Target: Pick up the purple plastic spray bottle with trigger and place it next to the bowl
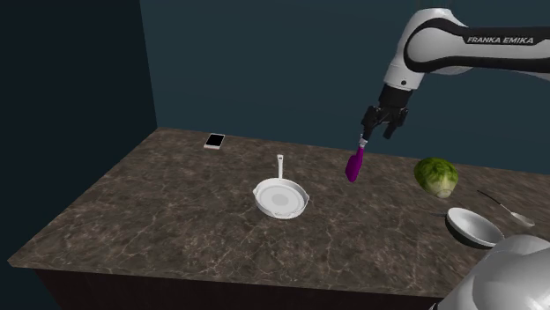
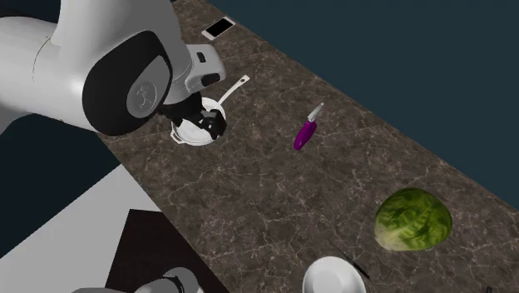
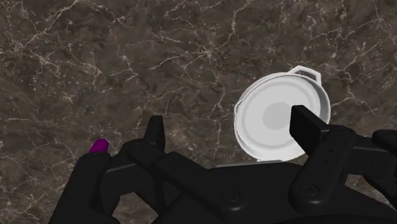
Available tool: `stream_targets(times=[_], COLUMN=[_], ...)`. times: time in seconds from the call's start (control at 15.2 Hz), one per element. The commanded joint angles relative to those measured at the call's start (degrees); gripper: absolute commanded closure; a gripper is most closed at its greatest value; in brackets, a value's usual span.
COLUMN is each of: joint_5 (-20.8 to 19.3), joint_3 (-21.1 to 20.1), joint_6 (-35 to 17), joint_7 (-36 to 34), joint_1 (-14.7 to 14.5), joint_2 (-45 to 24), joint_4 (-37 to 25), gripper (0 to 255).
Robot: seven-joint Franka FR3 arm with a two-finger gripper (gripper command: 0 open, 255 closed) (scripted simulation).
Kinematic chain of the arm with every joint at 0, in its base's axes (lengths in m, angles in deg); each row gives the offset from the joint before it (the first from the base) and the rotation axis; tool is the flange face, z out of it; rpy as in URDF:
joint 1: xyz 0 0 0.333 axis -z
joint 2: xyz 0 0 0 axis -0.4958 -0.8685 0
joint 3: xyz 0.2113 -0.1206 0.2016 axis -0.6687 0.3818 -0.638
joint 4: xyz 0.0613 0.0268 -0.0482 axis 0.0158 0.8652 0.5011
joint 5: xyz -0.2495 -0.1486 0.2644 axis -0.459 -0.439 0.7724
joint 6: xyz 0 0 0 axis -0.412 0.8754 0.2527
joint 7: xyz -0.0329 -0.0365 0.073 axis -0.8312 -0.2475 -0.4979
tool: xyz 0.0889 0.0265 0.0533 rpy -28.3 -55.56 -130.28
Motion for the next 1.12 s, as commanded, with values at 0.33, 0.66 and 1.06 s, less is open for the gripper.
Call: stream_targets(times=[0.33, 0.66, 1.06], joint_5=[-0.37, 0.73, 3.41], joint_3=[4.66, 7.68, 10.49], joint_6=[-3.31, -4.25, -3.60], joint_7=[3.54, 6.36, 9.78], joint_1=[2.24, 4.11, 7.30], joint_2=[-13.30, -23.17, -35.87], joint_4=[-8.49, -16.23, -27.92], gripper=[0, 0, 0])
